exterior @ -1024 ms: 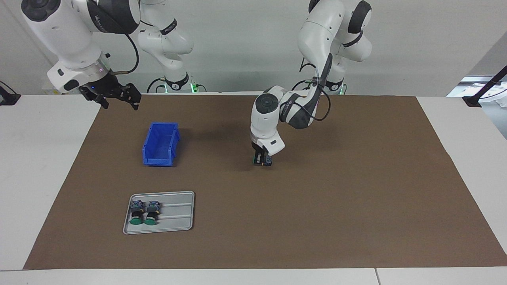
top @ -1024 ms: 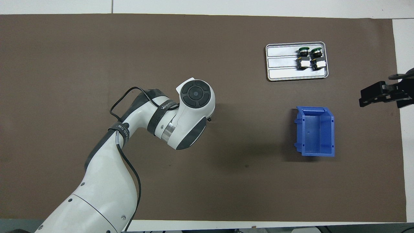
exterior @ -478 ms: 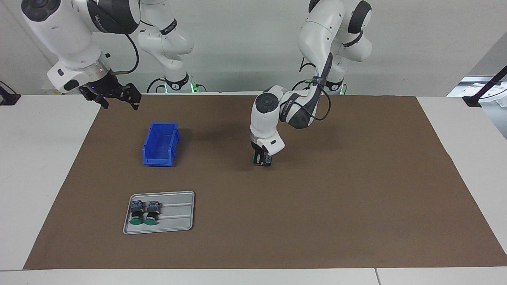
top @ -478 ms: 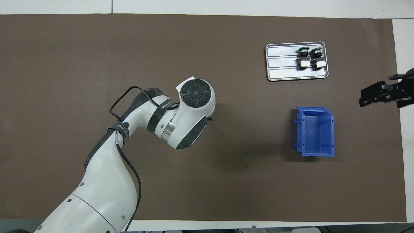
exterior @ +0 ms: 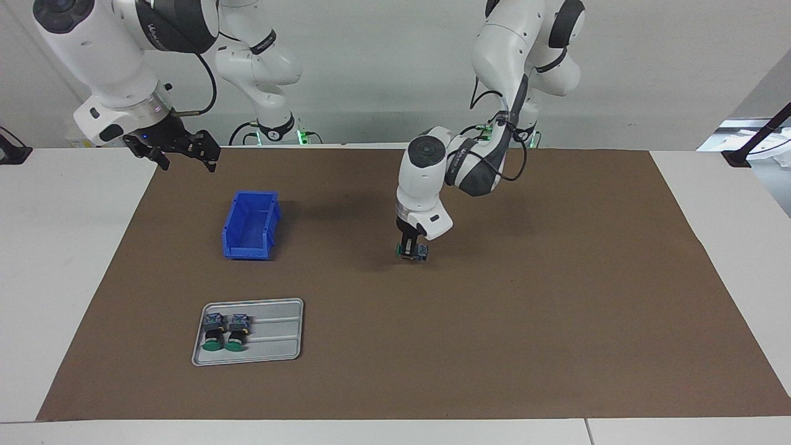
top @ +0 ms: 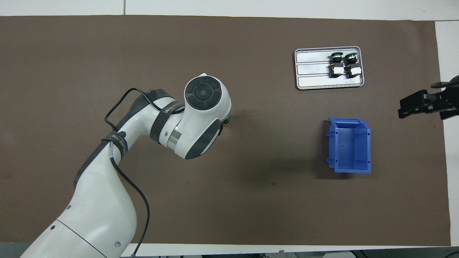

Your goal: Place and press button with both arms

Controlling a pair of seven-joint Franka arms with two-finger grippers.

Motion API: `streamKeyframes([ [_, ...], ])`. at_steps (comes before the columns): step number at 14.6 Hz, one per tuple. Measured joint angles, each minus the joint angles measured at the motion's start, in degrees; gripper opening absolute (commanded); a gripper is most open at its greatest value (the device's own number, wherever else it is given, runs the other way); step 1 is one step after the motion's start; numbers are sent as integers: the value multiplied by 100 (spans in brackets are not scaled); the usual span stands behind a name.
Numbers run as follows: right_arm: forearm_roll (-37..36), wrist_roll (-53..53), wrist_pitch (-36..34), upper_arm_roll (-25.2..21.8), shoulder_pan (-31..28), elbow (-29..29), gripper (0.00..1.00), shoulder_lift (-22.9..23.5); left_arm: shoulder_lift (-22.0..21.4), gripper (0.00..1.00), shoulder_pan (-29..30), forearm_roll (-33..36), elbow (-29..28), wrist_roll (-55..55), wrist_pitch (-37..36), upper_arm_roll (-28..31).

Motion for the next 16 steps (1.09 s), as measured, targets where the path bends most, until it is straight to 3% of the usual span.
streamKeyframes([
  [3, 0, 0, 0, 0, 0, 0, 98, 0, -154, 19, 240, -594, -32, 327, -12, 1],
  [7, 0, 0, 0, 0, 0, 0, 98, 0, -204, 19, 487, -1938, -72, 1175, 44, 7],
  [11, 0, 0, 0, 0, 0, 0, 98, 0, -244, 19, 569, -3221, -382, 1986, 602, 9],
  [16, 0, 0, 0, 0, 0, 0, 98, 0, -317, 19, 760, -4475, -598, 2929, 699, 12],
])
